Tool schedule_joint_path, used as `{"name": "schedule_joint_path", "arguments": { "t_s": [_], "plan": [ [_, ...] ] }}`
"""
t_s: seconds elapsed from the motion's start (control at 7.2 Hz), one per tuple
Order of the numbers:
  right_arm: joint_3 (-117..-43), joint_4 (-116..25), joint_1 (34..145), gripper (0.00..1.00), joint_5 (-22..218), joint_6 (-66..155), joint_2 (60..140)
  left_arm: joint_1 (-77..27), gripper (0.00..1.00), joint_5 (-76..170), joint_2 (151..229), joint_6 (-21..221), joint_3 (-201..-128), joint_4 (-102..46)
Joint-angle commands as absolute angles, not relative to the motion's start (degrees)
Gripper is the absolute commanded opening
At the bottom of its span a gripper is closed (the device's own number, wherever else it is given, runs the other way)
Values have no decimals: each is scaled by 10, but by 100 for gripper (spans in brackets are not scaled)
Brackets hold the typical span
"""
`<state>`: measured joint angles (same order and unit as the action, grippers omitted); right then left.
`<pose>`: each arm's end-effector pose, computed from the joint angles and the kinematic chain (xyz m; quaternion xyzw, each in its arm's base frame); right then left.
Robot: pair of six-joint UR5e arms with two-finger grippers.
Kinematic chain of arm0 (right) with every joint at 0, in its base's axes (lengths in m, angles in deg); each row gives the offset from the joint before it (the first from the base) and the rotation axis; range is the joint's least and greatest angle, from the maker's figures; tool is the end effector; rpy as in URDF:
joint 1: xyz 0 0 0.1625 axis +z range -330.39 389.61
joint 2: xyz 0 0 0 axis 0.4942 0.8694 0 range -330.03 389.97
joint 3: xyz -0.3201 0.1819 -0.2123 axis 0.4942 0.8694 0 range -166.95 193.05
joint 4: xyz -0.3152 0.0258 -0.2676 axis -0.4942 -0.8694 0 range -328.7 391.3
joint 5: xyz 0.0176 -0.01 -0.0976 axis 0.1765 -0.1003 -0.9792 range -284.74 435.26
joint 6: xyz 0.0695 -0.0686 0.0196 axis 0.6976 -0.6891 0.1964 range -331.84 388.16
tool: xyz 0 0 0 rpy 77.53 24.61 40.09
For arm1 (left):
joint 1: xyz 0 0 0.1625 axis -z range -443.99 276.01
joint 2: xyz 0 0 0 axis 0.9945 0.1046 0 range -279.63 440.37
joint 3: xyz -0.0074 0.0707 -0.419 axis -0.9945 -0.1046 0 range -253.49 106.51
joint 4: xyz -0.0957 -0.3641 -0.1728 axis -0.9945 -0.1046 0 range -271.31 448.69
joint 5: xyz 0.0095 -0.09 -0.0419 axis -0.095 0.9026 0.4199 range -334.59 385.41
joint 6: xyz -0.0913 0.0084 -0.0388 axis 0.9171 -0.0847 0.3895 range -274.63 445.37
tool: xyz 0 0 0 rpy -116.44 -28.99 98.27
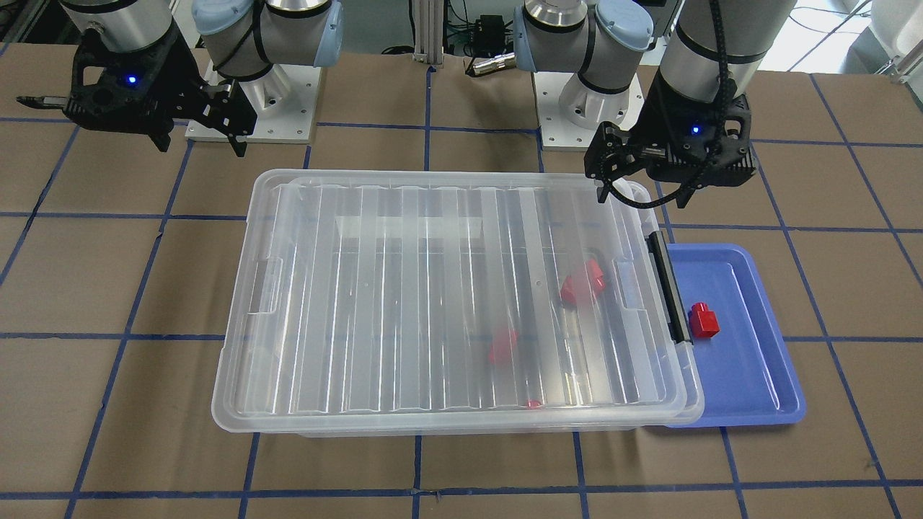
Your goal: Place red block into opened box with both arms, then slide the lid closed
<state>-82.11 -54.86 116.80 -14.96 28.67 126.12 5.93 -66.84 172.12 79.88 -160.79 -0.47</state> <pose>0.1111 -0.4472 0.4874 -0.0290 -0.9993 -0.0248 0.0015 -0.1286 -0.5081 0.4974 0.0469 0.9986 -0.0146 0.0204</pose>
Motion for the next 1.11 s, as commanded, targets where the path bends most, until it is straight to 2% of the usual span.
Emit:
{"name": "schedule_joint_path", "arguments": {
  "t_s": [0.0,0.28,0.97],
  "plan": [
    [-821,-547,1168,100,-151,287,1260,58,100,-652,1720,798,-1607,-5],
    [-821,-548,1168,100,-152,287,1256,58,100,-653,1720,798,-1607,-5],
    [-841,-629,1166,100,-147,289,1162,48,100,-656,1699,800,-1587,-10]
  ]
}}
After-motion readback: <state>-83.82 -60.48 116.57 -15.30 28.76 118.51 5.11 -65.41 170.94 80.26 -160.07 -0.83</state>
